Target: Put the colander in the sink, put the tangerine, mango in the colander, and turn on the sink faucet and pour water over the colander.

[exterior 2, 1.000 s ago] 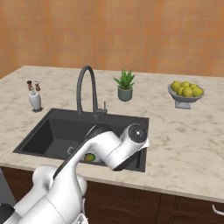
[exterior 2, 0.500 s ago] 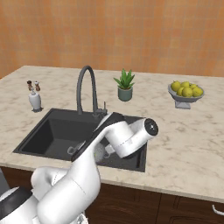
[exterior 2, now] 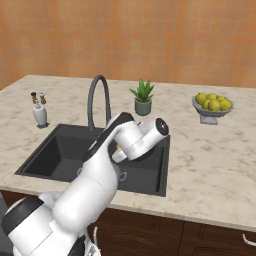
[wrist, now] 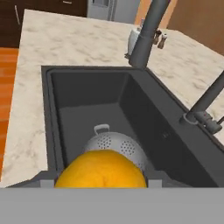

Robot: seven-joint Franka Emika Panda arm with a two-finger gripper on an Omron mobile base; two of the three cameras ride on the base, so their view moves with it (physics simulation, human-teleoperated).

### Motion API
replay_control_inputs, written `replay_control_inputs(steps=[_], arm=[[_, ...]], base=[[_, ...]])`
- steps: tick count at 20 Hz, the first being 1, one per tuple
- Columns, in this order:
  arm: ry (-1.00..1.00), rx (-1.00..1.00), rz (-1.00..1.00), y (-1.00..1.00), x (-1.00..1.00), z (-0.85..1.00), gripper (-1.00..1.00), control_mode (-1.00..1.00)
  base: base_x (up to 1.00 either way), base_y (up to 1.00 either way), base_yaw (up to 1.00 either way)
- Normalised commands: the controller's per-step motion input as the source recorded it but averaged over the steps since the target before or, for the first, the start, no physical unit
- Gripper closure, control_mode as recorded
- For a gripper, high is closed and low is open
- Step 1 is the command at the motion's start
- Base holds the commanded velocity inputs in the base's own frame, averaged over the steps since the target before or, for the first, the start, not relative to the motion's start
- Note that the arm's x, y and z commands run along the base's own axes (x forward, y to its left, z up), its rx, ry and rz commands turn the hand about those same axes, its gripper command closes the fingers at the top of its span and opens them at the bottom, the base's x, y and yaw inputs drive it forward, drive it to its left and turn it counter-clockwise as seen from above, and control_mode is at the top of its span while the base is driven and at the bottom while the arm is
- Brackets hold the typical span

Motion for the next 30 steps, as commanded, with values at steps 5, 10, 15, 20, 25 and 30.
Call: replay_control_inputs(steps=[5, 10, 15, 20, 25, 30], arm=[[-0.05, -0.01, 0.13, 0.51, 0.04, -0.18, 1.0, -1.0], [0.06, -0.11, 0.16, 0.61, 0.17, -0.28, 1.0, -1.0], [0.0, -0.02, 0.09, 0.32, 0.04, -0.49, 1.0, -1.0], [0.02, 0.0, 0.02, 0.01, 0.09, -0.51, 1.0, -1.0], [0.07, 0.0, 0.0, 0.01, 0.21, -0.33, 1.0, -1.0], [0.05, 0.0, 0.0, 0.05, 0.18, -0.36, 1.0, -1.0]], base=[[0.0, 0.0, 0.0], [0.0, 0.0, 0.0], [0.0, 0.0, 0.0], [0.0, 0.0, 0.0], [0.0, 0.0, 0.0], [0.0, 0.0, 0.0]])
